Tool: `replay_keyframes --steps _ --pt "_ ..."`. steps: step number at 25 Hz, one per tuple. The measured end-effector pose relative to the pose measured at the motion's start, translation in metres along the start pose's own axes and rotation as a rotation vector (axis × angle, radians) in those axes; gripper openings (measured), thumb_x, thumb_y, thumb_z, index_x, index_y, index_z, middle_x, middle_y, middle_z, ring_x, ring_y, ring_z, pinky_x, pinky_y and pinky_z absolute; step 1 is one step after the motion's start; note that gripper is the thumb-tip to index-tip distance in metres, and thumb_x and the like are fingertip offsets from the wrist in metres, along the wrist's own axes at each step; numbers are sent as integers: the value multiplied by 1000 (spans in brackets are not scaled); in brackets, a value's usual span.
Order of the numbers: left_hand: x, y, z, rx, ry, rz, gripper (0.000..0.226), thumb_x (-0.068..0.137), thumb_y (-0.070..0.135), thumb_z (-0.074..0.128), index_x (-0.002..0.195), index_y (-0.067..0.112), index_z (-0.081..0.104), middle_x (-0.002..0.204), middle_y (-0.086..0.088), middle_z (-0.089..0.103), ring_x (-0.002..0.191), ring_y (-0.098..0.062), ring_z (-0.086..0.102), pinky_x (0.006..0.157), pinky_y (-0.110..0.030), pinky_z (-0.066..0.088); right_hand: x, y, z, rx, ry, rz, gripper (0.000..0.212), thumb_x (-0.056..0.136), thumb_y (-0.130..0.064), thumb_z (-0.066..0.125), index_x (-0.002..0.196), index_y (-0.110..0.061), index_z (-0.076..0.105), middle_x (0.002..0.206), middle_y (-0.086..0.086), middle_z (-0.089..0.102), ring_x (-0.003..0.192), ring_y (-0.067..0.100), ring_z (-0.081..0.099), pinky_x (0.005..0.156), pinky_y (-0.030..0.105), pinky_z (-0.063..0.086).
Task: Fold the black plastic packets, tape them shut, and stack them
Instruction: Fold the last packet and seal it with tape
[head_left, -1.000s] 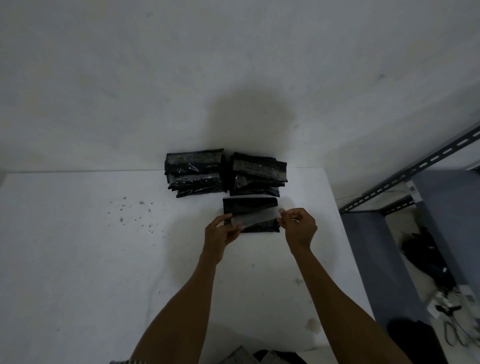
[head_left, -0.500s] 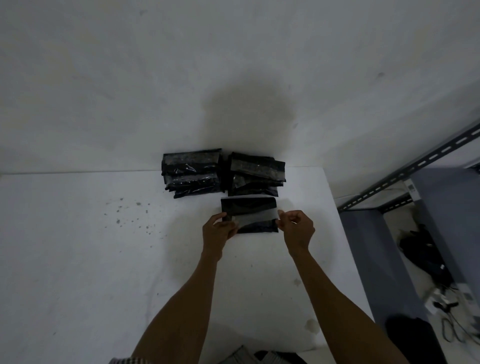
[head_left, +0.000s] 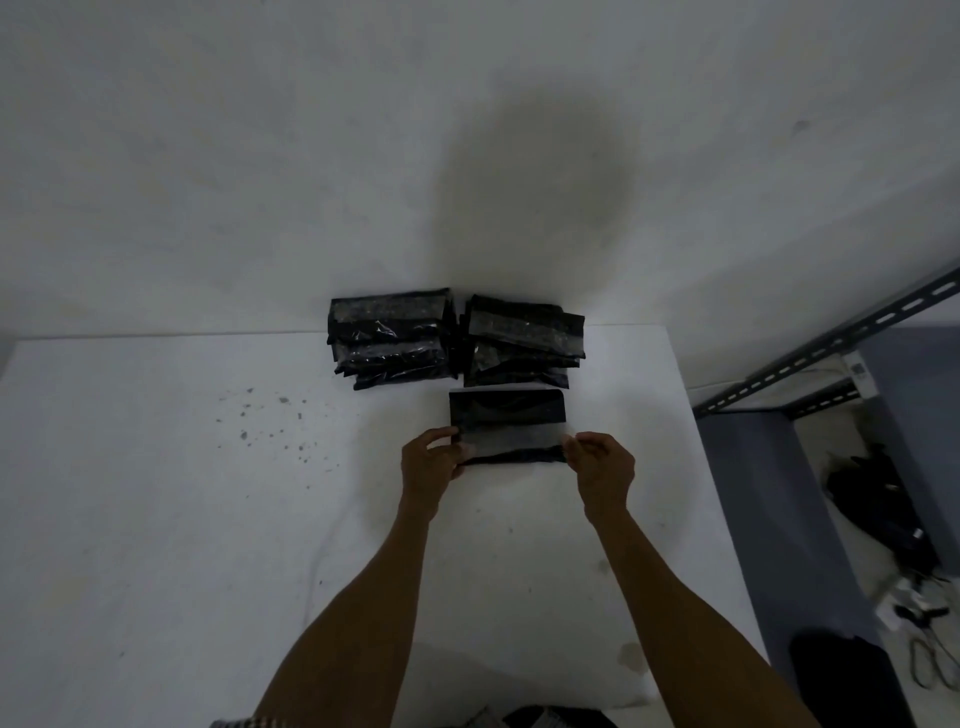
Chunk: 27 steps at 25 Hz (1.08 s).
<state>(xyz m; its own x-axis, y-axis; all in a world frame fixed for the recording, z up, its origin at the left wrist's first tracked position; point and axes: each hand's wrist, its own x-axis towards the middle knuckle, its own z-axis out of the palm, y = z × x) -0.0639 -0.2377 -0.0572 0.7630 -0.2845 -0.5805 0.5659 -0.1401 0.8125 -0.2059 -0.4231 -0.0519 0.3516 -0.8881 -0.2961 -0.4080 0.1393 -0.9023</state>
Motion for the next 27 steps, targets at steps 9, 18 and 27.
replay_keyframes --steps 9,18,27 --pt "6 -17 -1 120 69 6 12 81 4 74 92 8 78 87 -8 75 84 -25 72 70 -33 60 3 22 7 43 -63 157 21 82 -19 80 102 -14 75 79 3 74 75 17 71 82 48 60" --pt "4 -21 3 346 170 148 17 84 24 77 98 14 78 78 1 75 66 -10 70 66 -28 60 0 36 11 -202 111 -12 15 83 -31 77 92 -19 77 95 2 72 75 10 62 70 16 47" --pt "12 -21 9 618 220 180 9 87 27 72 91 24 80 79 5 74 75 -10 67 71 -25 54 8 46 18 -226 134 -94 15 81 -30 80 90 -19 76 92 -4 66 77 15 62 70 21 48"
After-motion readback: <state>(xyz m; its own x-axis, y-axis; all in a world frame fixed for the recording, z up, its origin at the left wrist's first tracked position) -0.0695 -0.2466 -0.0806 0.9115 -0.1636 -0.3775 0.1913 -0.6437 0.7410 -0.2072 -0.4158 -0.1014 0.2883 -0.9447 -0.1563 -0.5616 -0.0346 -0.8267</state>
